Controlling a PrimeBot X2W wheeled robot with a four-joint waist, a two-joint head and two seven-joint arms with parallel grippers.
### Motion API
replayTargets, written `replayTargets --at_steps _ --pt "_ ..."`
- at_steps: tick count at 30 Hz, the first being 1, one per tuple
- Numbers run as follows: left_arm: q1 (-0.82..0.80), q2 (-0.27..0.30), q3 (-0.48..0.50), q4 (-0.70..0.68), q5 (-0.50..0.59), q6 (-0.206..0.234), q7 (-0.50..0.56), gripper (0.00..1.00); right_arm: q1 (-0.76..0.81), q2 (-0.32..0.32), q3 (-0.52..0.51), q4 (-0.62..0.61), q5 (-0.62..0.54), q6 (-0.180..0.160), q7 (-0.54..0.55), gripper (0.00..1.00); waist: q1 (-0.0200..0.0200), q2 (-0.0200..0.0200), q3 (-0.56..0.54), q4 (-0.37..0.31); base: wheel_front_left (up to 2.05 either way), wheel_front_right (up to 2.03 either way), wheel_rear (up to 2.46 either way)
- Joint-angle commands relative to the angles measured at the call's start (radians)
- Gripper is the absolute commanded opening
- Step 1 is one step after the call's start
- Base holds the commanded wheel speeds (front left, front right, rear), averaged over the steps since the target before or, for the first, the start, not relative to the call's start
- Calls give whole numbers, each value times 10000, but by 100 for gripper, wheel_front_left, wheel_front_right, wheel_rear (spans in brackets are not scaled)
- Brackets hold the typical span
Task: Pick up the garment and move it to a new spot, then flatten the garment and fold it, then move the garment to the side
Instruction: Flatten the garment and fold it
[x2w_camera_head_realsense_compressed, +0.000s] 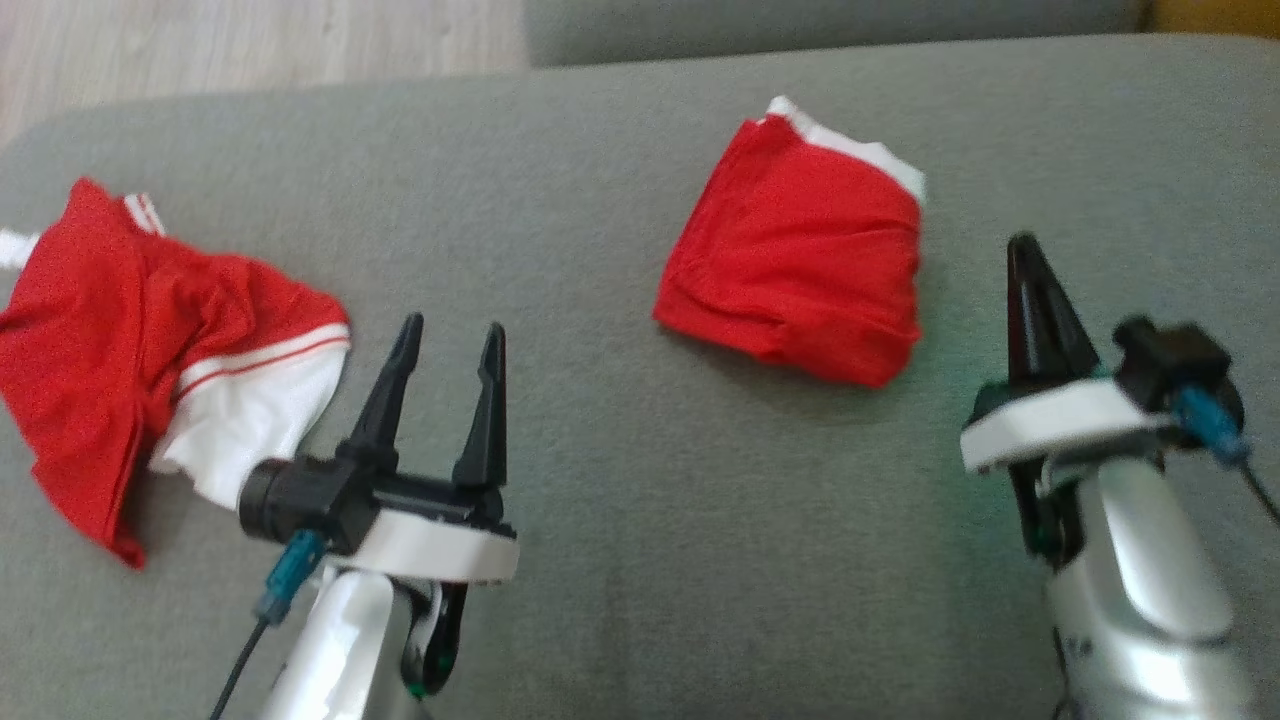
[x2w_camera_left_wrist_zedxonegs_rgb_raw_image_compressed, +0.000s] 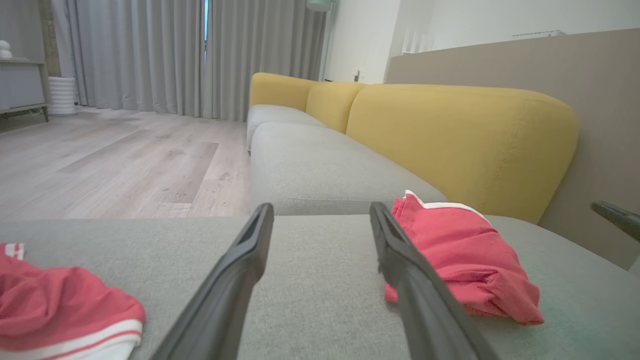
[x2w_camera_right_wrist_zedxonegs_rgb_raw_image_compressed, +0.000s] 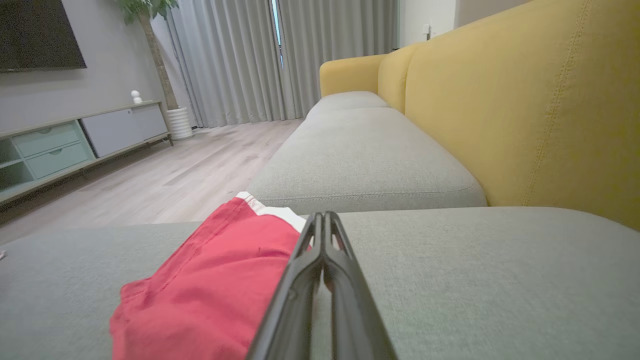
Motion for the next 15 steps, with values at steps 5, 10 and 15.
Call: replayTargets --at_steps 5,10,15 --pt "-919 39 -18 -267 -14 -71 -53 100 -2072 13 -233 1732 -683 65 -10 0 -1 0 1241 1246 0 0 0" --pt "-1171 39 -134 -258 -79 -70 -53 100 -3162 7 -751 3444 -1597 65 -49 0 -1 0 1661 1802 0 0 0" --pt "-1330 39 -260 -338 -153 -45 -53 100 -3897 -188 -1519 5006 -2556 65 -58 0 -1 0 1902 2106 0 0 0"
